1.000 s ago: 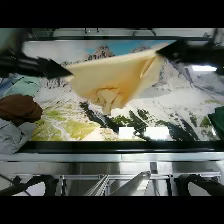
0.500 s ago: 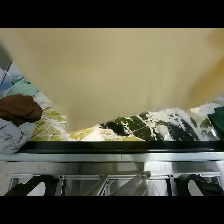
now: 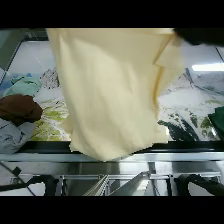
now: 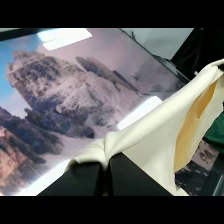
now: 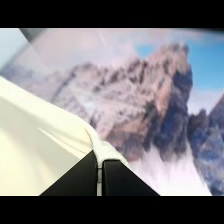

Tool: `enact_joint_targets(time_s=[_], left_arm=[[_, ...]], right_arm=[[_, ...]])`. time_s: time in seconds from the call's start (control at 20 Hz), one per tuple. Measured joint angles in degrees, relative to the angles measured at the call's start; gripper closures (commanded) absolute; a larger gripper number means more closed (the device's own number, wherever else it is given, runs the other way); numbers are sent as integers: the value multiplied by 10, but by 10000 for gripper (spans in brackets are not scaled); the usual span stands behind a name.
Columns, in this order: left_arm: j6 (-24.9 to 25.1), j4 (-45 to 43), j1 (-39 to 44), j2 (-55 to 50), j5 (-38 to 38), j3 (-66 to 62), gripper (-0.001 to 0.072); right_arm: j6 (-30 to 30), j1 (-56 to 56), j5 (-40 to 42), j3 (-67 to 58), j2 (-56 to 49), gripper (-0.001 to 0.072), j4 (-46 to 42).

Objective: Fold the shirts.

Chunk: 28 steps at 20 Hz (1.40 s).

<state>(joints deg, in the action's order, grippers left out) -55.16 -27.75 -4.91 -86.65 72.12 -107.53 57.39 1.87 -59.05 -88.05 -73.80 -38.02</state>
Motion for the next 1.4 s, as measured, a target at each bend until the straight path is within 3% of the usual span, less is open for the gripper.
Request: enact_joint_targets(time_s=[0.05, 0.1, 0.15, 0.2, 0.25, 0.3, 0.45, 0.5, 0.55, 0.7, 0.85, 1.0, 1.4], left_arm=[[8, 2, -2, -41, -13, -3, 685], [13, 1, -5, -77, -20, -9, 573], [18, 0, -10, -116, -28, -21, 416], [21, 1, -14, -146, -33, -33, 417], [23, 1, -18, -174, -30, -45, 417], [23, 1, -22, -200, -20, -57, 417], [4, 4, -46, -238, 21, -82, 417], [-7, 2, -58, -245, 47, -85, 417], [-23, 2, -70, -249, 81, -86, 418], [-80, -14, -103, -242, 182, -45, 422], [-112, -84, -114, -183, 221, 79, 420], [-129, -150, -115, -106, 206, 248, 417], [-150, -223, -113, 18, 142, 561, 416]], right_arm=[[0, -10, 21, 1, -39, 696, -13], [5, -18, 42, 1, -74, 696, -21], [12, -24, 69, 1, -107, 696, -34], [18, -26, 89, 1, -132, 685, -47], [31, -28, 105, 2, -154, 529, -56], [42, -31, 112, 1, -171, 300, -65], [79, -28, 100, 1, -201, 294, -124], [91, -24, 84, 1, -206, 262, -148], [104, -18, 63, 1, -210, 183, -173], [153, 10, 10, 1, -223, 175, -247], [182, 32, -30, 1, -242, 186, -276], [196, 37, -46, 1, -269, 245, -275], [199, 13, -9, -3, -321, 249, -196]])
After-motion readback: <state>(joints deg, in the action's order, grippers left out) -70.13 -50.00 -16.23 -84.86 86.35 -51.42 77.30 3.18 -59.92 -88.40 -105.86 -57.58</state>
